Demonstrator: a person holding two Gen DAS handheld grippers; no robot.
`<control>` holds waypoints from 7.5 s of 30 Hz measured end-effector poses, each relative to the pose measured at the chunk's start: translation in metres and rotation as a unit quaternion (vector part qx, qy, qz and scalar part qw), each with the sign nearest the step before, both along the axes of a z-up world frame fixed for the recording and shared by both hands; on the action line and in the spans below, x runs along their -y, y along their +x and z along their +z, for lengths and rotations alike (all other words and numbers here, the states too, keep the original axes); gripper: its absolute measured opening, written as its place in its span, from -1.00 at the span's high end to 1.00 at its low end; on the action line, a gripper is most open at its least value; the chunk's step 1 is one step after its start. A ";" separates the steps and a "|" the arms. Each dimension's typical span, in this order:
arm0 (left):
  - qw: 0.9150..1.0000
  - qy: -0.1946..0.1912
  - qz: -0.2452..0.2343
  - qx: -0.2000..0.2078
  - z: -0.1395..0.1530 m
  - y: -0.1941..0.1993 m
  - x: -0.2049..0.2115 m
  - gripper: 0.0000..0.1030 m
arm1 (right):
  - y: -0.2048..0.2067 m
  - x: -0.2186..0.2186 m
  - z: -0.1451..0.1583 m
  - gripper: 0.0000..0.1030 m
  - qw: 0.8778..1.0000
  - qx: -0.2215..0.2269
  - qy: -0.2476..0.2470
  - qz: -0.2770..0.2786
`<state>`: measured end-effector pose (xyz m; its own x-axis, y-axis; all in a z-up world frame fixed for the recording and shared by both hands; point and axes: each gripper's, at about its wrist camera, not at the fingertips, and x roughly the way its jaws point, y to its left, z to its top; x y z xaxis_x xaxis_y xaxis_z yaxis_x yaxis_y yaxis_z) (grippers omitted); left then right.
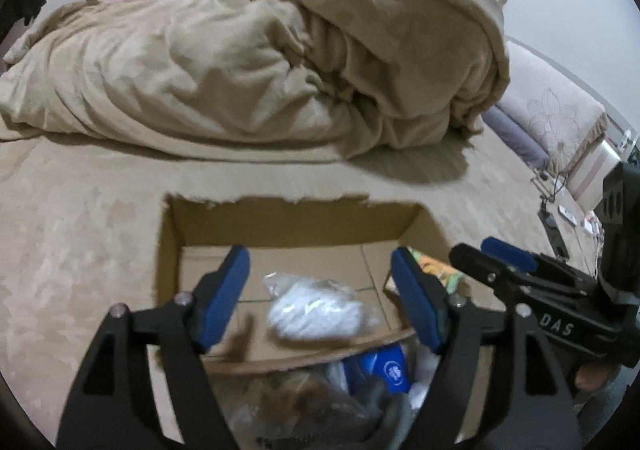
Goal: Organize objects
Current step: 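Lower both held items into the cardboard box and open both grippers, then grasp the grey gloves with the left gripper while the right grasps the white socks, then carry the gloves and socks over the box and release both into it, then grasp the clear food bag with the left gripper while the right grasps the blue tissue pack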
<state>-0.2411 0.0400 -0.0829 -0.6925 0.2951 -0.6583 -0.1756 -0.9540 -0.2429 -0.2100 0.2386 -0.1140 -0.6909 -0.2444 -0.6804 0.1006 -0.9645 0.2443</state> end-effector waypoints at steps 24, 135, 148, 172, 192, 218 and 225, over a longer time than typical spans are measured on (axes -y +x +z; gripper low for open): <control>0.999 0.007 0.017 -0.035 0.077 0.145 0.017 -0.53 | 0.125 0.007 0.095 -0.30 0.997 -0.067 -0.002 0.028; 0.997 -0.029 0.021 -0.071 0.096 0.144 0.059 0.13 | 0.091 0.022 0.087 0.17 0.994 -0.080 0.009 0.073; 0.999 -0.036 0.022 -0.032 0.040 0.061 0.055 0.13 | 0.016 0.028 0.043 0.17 0.996 -0.017 -0.021 0.085; 0.995 -0.077 0.028 0.059 -0.034 0.002 0.036 -0.02 | -0.032 0.038 -0.031 -0.05 0.998 0.036 0.000 0.058; 0.998 -0.052 0.030 -0.035 0.056 0.117 0.031 -0.70 | 0.083 0.008 0.069 -0.78 0.997 -0.070 -0.006 0.029; 0.999 -0.034 0.031 -0.019 0.023 0.184 0.027 -0.70 | 0.143 0.021 0.056 -0.78 0.996 -0.068 0.009 0.060; 0.999 -0.035 0.031 0.004 -0.005 0.164 0.025 -0.70 | 0.119 0.031 0.025 -0.78 0.997 -0.035 0.010 0.072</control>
